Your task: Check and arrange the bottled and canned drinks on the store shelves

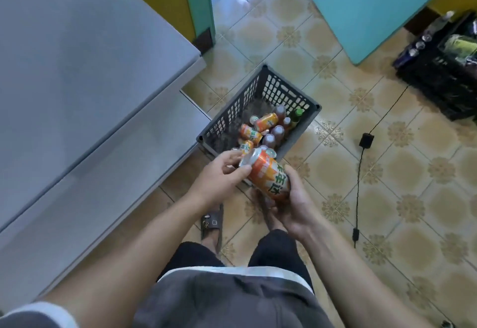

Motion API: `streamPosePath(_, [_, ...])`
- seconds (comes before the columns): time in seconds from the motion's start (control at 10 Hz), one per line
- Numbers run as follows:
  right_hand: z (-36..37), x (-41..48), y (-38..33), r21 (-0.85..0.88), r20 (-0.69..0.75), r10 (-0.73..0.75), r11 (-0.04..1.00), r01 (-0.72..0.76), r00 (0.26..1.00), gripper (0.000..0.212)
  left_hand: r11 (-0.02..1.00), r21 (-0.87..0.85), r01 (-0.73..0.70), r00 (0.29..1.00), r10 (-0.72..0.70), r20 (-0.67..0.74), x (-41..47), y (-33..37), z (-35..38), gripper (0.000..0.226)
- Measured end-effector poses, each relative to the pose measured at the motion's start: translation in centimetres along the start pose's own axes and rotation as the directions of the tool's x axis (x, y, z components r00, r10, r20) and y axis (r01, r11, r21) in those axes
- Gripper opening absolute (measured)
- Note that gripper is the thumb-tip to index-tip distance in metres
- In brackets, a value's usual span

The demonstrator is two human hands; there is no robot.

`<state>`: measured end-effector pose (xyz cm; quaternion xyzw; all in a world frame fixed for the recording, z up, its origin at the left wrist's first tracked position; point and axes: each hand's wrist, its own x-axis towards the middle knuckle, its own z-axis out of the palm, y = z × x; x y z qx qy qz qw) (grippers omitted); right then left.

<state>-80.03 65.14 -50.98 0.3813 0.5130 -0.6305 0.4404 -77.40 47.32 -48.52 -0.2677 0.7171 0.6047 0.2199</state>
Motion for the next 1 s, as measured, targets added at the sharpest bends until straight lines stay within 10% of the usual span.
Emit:
streamPosePath(0.2, [-4.5, 14.9, -4.3, -0.509, -0.251, -0.181, 0.861, 0.030, 0.951, 0.059, 0.962, 0.083, 0.259, 0.955, -0.242, -0.171, 9.8, -5.6, 4.1, 0.033])
streamPosePath(0.3, [-5.3, 22.7, -5.8, -0.857, -0.135, -0.372, 0.508, 0.080, 0.918, 0.064, 0.932, 0.091, 0.351, 0.922, -0.327, -0.209, 14.8, -8.3, 6.0, 0.032])
streamPosePath(0.5, [-3.7, 34.9, -5.9, -0.957, 0.263, -0.285, -0.202, 0.210, 0.922, 0.067, 0.883, 0.101, 0.459, 0.871, -0.425, -0.248, 22.6, -13.9, 8.3, 0.031])
streamPosePath(1.0, [-1.6, 36.1, -6.2, -0.893, 0.288, -0.279, -0.424, 0.152, 0.916, 0.052, 0.885, 0.042, 0.463, 0.823, -0.412, -0.392, 18.6, -15.9, 7.4, 0.032])
